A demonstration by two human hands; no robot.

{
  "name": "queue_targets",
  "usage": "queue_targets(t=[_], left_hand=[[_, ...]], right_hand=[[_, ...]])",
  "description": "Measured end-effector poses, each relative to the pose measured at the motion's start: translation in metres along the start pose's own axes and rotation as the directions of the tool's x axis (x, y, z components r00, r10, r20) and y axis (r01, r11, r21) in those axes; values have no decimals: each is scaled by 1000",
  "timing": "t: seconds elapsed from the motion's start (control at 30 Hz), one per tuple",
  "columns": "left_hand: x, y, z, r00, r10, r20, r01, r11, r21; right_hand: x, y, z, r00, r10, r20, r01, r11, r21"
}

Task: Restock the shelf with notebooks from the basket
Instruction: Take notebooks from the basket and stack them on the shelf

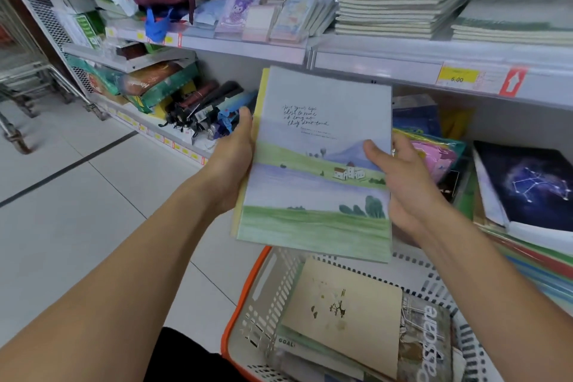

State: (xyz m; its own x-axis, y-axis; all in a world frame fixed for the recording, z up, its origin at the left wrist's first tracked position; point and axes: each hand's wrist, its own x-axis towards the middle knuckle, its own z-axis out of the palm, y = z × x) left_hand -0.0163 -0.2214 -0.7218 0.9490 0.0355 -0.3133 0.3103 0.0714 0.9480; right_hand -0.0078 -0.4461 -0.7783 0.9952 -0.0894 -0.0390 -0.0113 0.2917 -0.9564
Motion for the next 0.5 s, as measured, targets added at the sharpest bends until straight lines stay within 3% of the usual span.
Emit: queue_targets(t=[0.1,0.2,0.33,0.37,0.43,0.5], left_hand=[[-4,-2,17,987,103,122,-102,995,-12],[-4,3,26,959,263,102,-260,965,-39],[1,27,40,940,340,26,-332,928,-167],[1,35,48,934,357,9,-350,919,-184],[2,48,70,919,394,6,-385,900,-207],[-2,56,95,906,420,59,-400,892,-210]], right_hand=[[1,-10,-3,986,-131,-105,123,989,-79],[4,-38,-5,981,-183,-66,172,974,-147],[10,-104,-8,984,24,179,8,985,-173],[11,-118,-12,976,25,217,28,971,-237],[10,-138,-26,979,-90,182,150,923,-355],[8,-151,-48,973,-211,95,231,903,-361]])
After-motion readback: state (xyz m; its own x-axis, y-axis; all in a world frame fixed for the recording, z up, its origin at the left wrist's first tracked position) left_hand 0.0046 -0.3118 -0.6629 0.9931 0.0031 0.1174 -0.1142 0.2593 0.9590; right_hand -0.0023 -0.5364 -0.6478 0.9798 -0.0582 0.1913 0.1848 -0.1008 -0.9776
